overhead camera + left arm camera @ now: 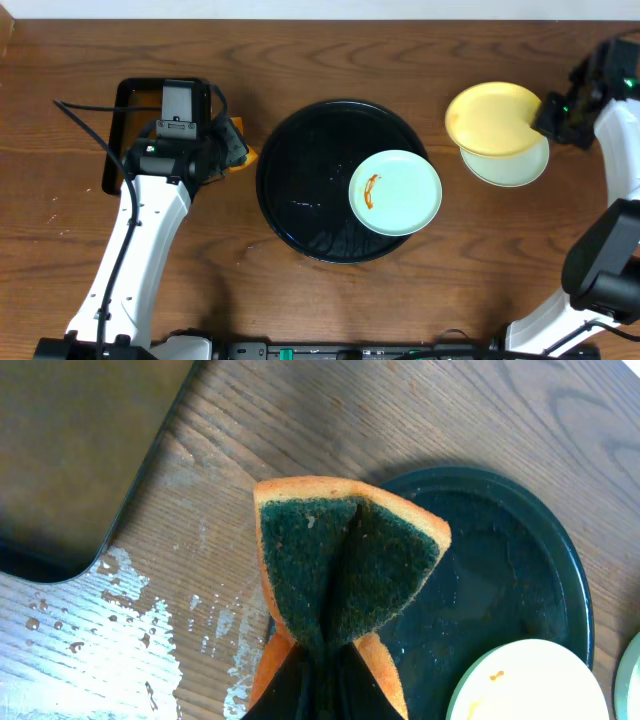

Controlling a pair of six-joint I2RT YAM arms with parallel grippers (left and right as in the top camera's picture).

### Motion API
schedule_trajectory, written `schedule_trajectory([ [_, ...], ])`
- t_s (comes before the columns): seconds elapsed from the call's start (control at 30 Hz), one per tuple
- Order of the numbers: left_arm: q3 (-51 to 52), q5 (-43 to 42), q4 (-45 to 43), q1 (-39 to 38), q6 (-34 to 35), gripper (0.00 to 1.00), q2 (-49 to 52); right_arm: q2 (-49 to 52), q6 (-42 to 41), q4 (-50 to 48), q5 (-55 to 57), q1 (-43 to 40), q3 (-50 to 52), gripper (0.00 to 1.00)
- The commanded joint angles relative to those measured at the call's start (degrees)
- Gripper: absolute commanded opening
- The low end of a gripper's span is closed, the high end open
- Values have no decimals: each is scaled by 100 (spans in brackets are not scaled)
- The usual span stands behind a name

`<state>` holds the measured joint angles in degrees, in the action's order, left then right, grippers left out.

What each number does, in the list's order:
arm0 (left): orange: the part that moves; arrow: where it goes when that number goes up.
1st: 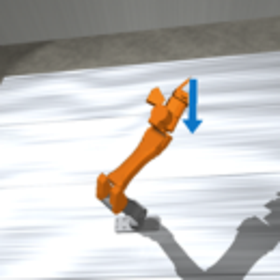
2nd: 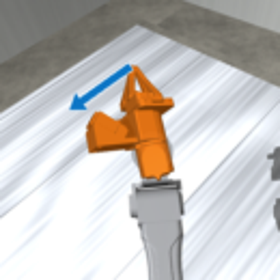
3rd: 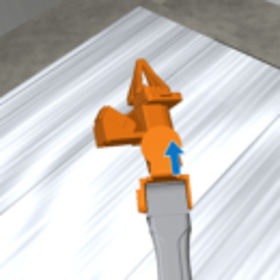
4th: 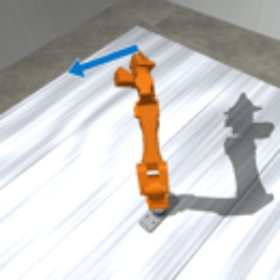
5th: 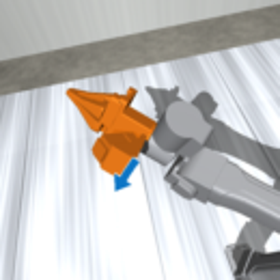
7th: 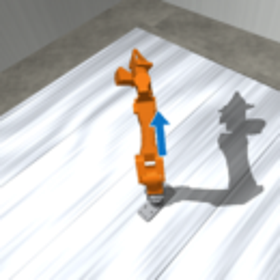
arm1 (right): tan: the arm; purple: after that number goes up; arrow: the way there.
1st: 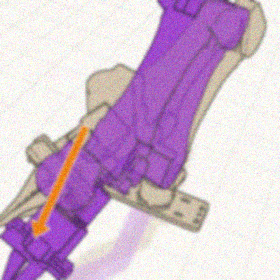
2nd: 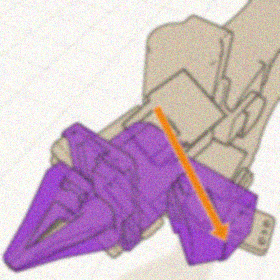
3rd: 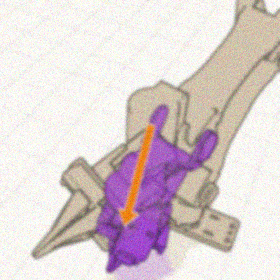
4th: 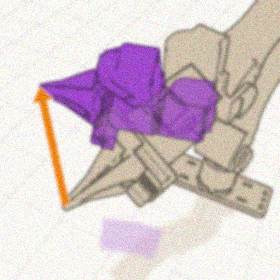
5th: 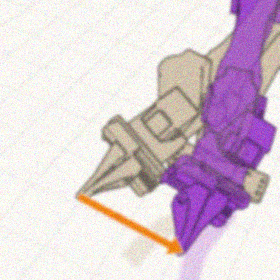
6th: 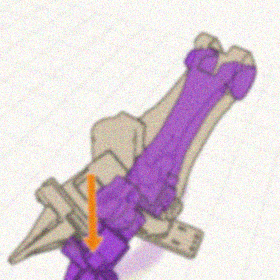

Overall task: Clean dirty plates on tray and stack at the side
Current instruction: 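Lift the yellow plate right and stack it on the green plate, then move the right gripper to the remaining green plate rim and grip it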

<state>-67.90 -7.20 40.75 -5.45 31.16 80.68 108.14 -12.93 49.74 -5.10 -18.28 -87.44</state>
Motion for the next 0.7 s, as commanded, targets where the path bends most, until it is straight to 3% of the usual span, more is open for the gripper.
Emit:
schedule_trajectory([
  [0.0,17,-11,7,24,2,8,55,-94,-273,-219,-94,-195,332,1],
  [0.07,17,-11,-2,24,2,8,55,-94,-321,-293,-87,-269,450,5],
  [0.17,17,-11,-4,24,2,8,55,-94,-339,-332,-96,-282,485,42],
  [0.2,17,-11,-4,24,2,8,55,-96,-339,-330,-107,-278,483,48],
  [0.4,17,-11,-2,24,2,8,55,-103,-330,-20,-667,-267,409,58],
  [0.57,17,-11,-2,24,2,8,55,-120,328,789,-3027,-210,302,73],
  [0.67,17,-11,-2,24,2,8,55,-120,973,1445,-3987,-103,304,73],
])
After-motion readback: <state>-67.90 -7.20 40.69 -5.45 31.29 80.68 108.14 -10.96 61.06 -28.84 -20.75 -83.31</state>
